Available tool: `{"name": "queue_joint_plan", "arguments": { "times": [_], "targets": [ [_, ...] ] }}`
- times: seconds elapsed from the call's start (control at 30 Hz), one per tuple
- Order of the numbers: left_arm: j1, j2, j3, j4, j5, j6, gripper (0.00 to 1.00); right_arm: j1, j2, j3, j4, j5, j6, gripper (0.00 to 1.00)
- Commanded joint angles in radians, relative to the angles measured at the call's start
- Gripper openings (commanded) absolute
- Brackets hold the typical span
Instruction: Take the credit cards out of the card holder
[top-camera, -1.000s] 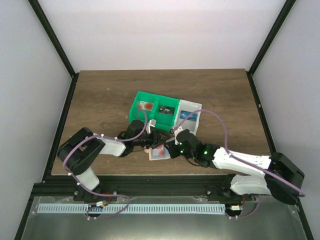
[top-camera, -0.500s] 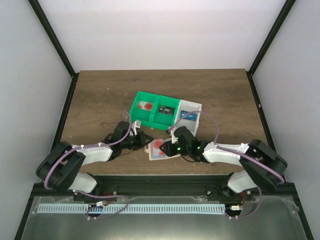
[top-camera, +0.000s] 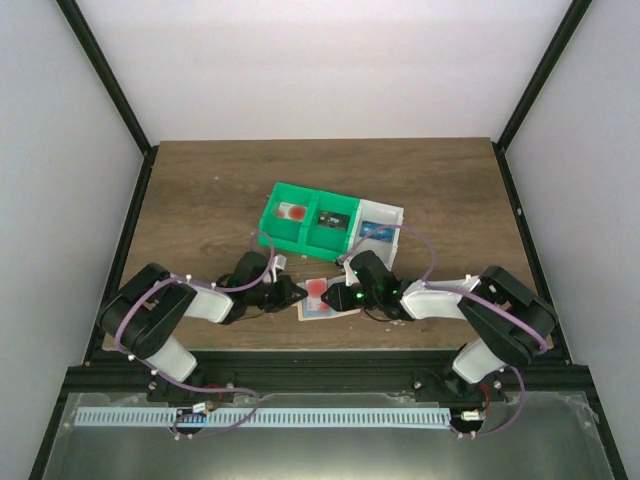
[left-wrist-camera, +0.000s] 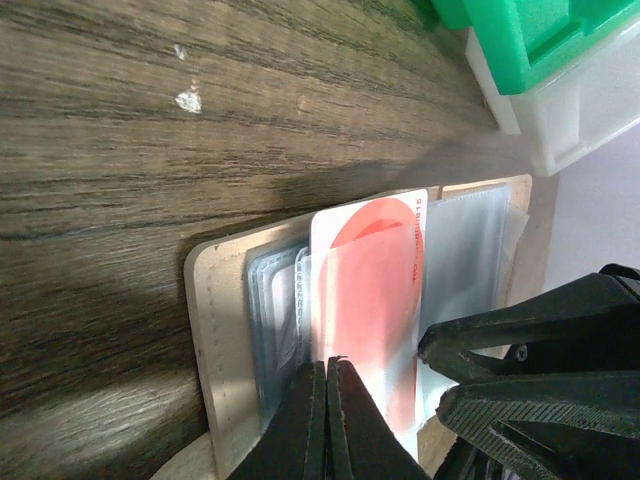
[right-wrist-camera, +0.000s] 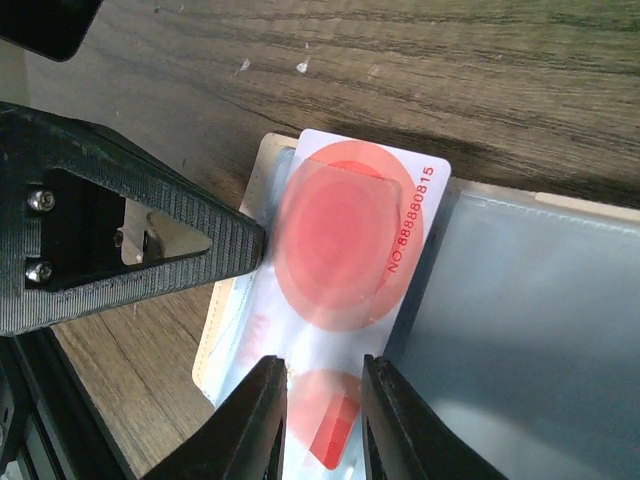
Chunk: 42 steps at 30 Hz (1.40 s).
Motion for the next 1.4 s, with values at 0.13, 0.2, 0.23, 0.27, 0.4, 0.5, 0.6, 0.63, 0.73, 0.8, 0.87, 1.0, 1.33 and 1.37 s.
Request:
{"name": "queue_joint_plan", "arguments": {
  "times": [0.13, 0.2, 0.23, 0.27, 0.4, 0.5, 0.6, 0.63, 0.73, 0.8, 0.87, 1.0, 1.33, 1.37],
  "targets": [
    [-0.014, 0.003, 0.006, -0.053, -0.032, 0.069, 0.00, -0.025, 0.049, -0.003, 0.055, -0.025, 0.023, 0.28],
    [-0.013, 0.002, 0.001, -0.057, -0.034, 0.071, 0.00, -0.029, 0.053, -0.007, 0.069, -0.032, 0.032, 0.29],
    [-0.013, 0.003, -0.002, -0.057, -0.034, 0.072, 0.00, -0.031, 0.053, -0.009, 0.074, -0.038, 0.037, 0.29],
    [-0.013, 0.004, -0.004, -0.057, -0.035, 0.072, 0.00, -0.034, 0.053, -0.011, 0.080, -0.044, 0.043, 0.31],
    [-0.013, 0.004, -0.012, -0.052, -0.037, 0.073, 0.00, -0.047, 0.040, -0.034, 0.119, -0.073, 0.065, 0.32],
    [-0.013, 0.001, -0.014, -0.053, -0.039, 0.073, 0.00, -0.049, 0.037, -0.039, 0.132, -0.086, 0.071, 0.30],
    [-0.014, -0.002, -0.016, -0.051, -0.039, 0.074, 0.00, -0.058, 0.045, -0.049, 0.158, -0.109, 0.087, 0.28],
    [-0.015, -0.004, -0.016, -0.051, -0.039, 0.073, 0.00, -0.061, 0.049, -0.054, 0.171, -0.120, 0.094, 0.27],
    [-0.015, -0.007, -0.020, -0.051, -0.042, 0.072, 0.00, -0.066, 0.060, -0.060, 0.194, -0.134, 0.106, 0.28],
    [-0.014, -0.009, -0.024, -0.051, -0.043, 0.071, 0.00, -0.067, 0.065, -0.059, 0.194, -0.135, 0.109, 0.29],
    [-0.014, -0.011, -0.029, -0.049, -0.042, 0.072, 0.00, -0.067, 0.067, -0.057, 0.195, -0.136, 0.112, 0.30],
    [-0.015, -0.013, -0.032, -0.044, -0.045, 0.069, 0.00, -0.066, 0.074, -0.052, 0.194, -0.135, 0.115, 0.31],
    [-0.018, -0.013, -0.037, -0.041, -0.047, 0.066, 0.00, -0.067, 0.074, -0.023, 0.115, -0.075, 0.118, 0.36],
    [-0.018, -0.013, -0.038, -0.041, -0.048, 0.066, 0.00, -0.067, 0.076, -0.023, 0.120, -0.082, 0.119, 0.36]
  ]
}}
